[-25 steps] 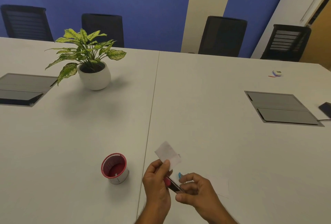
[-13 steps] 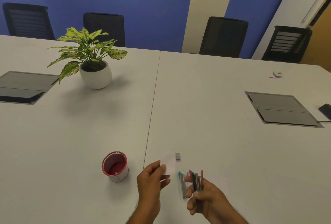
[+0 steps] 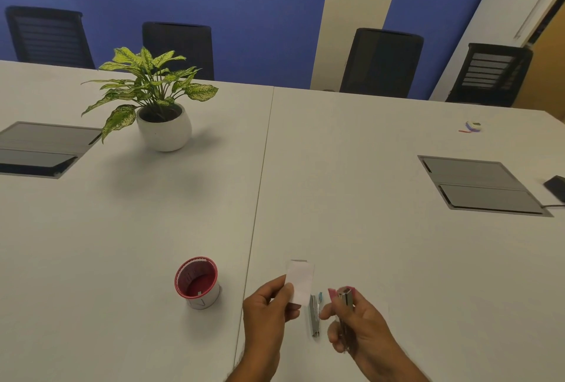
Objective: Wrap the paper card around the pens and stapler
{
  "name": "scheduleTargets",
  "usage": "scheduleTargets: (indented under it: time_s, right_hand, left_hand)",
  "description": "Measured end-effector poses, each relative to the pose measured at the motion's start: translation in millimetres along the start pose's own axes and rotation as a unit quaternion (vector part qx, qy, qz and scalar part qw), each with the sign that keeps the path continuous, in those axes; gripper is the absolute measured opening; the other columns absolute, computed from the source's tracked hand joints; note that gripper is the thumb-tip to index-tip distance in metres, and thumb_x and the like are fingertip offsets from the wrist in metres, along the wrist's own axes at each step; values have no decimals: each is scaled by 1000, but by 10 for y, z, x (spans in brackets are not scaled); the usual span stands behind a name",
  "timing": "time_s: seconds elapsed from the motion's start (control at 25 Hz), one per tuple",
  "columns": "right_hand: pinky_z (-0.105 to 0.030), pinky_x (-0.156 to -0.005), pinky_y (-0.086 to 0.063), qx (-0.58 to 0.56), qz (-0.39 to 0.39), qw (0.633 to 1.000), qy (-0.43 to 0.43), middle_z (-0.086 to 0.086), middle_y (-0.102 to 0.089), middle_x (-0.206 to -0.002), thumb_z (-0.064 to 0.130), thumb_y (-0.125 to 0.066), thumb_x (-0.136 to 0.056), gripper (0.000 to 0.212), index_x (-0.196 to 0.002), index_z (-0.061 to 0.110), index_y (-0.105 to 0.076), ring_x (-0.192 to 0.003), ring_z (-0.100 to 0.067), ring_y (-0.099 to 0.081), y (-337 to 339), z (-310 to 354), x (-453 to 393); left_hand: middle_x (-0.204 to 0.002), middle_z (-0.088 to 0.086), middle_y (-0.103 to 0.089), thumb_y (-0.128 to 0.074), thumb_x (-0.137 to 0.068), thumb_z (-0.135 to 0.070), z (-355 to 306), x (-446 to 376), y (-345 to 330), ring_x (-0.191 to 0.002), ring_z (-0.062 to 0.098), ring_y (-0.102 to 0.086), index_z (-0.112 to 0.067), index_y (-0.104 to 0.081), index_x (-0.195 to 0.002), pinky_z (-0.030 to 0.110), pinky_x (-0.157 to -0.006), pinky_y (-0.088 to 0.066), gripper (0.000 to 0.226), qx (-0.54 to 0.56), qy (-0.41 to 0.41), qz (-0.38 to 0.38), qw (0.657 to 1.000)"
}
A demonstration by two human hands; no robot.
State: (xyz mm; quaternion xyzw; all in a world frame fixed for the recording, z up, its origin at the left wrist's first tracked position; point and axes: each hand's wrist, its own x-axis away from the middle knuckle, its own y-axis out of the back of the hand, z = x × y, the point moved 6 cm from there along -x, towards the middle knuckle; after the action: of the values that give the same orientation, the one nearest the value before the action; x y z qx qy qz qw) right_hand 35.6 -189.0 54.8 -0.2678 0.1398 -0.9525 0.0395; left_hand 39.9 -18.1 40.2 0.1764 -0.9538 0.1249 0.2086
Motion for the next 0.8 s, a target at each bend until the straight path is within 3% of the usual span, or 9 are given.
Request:
scheduleTargets:
  time_s: [0.12,0.28,0.48,0.6,0.8]
  right_hand:
    - [-26,-43,-35,23,-12,1000,-2,-16,-64,-77,27,-69,-77,49,-121,7,-61,-47,-21,-45,49,-17,-33]
    - [-31,-48,-36,-68,19,995,-66,-13,-58,-76,48,-44,-92,56,-115,3,-67,-55,-22,-48,31,-105,-39]
    - [-28,-47,-37,6,21,1000,-21,-14,-58,-81,34,-63,-80,45,-111,2,-68,-57,-21,-49,54,-47,-41]
    - [-26,-45,-34,60,14,998,-9,-14,-61,-84,35,-70,-73,39,-100,8,-74,-55,-19,-48,55,-14,-66]
    - [-26,-46,-34,110,19,994,-2,-14,-65,-83,37,-74,-70,40,-93,4,-75,-52,-18,-47,54,15,-106]
  left_hand:
    - [-102,4,-73,-65,-90,-11,-18,12,-10,-79,26,-69,-23,-70,-98,31,-66,-62,16,2,-6,2,1000]
    - [-103,5,-73,-66,-90,-10,-34,7,-15,-77,26,-70,-22,-71,-100,31,-67,-62,17,-8,-11,5,1000]
    - [-103,4,-74,-65,-90,-11,-65,4,-46,-78,25,-69,-14,-72,-111,24,-62,-60,22,-51,-30,13,998]
    - [-104,4,-75,-65,-91,-12,-72,-4,-61,-76,23,-70,-12,-73,-113,23,-62,-59,23,-88,-53,29,994]
    - [-101,-1,-77,-64,-91,-10,-97,6,-109,-75,20,-70,-16,-75,-111,18,-57,-55,23,-140,-83,44,986]
